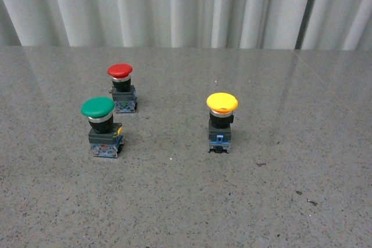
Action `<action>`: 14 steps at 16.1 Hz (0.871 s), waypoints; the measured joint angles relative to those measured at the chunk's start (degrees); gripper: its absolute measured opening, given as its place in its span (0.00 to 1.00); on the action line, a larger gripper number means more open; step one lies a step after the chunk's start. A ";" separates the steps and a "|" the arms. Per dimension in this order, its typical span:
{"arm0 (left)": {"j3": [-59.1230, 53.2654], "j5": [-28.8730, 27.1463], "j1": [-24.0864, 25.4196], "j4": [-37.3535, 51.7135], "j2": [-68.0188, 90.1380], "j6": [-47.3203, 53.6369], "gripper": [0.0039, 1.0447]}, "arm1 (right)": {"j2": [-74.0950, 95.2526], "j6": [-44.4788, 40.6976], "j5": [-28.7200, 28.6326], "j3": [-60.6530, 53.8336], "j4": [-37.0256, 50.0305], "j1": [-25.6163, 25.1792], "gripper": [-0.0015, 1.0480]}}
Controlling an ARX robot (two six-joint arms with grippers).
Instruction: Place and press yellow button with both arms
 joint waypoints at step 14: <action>0.02 0.02 0.00 0.28 0.00 0.02 0.94 | 40.48 -0.63 2.95 21.38 25.14 14.84 0.94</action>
